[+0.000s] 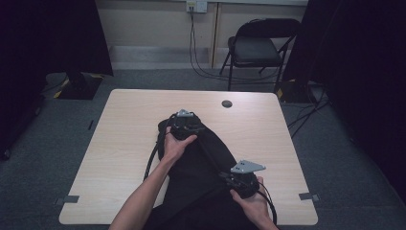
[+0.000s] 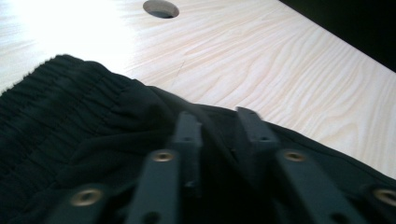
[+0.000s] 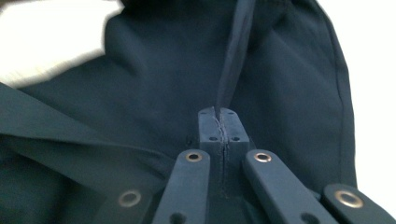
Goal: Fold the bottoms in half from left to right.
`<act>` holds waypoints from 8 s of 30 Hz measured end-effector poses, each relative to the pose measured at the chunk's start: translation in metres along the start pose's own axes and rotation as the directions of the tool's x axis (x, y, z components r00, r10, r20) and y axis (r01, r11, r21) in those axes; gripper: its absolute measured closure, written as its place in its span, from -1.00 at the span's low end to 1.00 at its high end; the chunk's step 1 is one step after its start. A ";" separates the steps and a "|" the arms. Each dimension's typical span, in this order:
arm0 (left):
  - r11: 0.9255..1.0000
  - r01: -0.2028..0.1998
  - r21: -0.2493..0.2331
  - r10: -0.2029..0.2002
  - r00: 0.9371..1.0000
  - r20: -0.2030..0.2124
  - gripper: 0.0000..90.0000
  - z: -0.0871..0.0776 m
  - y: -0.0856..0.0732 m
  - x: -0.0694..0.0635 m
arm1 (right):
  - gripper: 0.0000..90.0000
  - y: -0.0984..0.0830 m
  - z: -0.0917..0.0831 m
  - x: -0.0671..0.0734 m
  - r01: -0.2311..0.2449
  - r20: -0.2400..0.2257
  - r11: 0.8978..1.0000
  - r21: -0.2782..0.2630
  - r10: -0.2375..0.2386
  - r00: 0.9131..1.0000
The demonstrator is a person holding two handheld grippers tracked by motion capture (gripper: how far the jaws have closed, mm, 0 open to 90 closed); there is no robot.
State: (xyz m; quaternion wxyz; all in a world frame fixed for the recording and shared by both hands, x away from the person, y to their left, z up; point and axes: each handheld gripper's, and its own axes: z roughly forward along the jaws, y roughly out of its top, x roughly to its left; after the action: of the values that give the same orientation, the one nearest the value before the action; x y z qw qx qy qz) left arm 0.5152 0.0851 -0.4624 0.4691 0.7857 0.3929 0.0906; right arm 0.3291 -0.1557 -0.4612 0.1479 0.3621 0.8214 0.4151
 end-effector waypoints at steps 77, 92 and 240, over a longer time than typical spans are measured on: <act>0.974 -0.133 0.182 0.169 0.966 -0.195 0.11 -0.092 -0.094 0.023 | 1.00 0.006 0.017 0.039 0.131 -0.235 0.989 0.071 -0.111 0.966; 0.979 -0.100 0.179 0.145 0.955 -0.259 0.07 -0.089 -0.086 0.040 | 1.00 -0.011 -0.014 0.011 0.117 -0.196 0.988 0.097 -0.096 0.976; 0.977 -0.097 -0.189 0.080 0.992 -0.093 0.79 -0.152 0.038 0.022 | 0.66 0.169 0.040 -0.071 -0.038 -0.093 0.956 -0.291 0.011 0.996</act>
State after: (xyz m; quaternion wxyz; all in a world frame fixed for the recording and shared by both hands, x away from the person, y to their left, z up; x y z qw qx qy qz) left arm 0.4729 0.1923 -0.3543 0.5213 0.7487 0.3666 0.1824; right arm 0.4802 -0.1175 -0.3563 0.1572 0.3270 0.7525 0.5496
